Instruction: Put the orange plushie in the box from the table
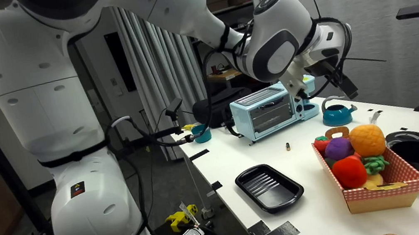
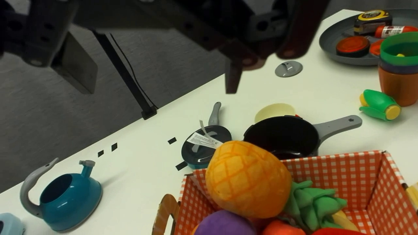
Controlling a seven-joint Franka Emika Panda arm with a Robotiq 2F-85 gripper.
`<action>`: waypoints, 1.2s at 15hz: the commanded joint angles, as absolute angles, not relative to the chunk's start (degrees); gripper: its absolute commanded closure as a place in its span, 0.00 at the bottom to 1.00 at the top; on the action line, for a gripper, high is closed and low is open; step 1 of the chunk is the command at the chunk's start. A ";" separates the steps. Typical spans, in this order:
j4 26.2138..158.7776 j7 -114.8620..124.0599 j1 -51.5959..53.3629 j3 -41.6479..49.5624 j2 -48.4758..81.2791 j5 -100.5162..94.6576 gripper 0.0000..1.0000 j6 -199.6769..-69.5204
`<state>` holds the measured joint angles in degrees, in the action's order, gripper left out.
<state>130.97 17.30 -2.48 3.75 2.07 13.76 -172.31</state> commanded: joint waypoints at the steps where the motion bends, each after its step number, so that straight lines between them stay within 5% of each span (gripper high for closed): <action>1: 133.39 14.88 -1.66 1.99 -1.45 17.36 0.00 -172.75; 18: 134.43 14.51 -0.54 -0.07 -3.85 18.87 0.00 -172.20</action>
<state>134.44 13.97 -0.81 -0.37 -3.81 19.44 -172.26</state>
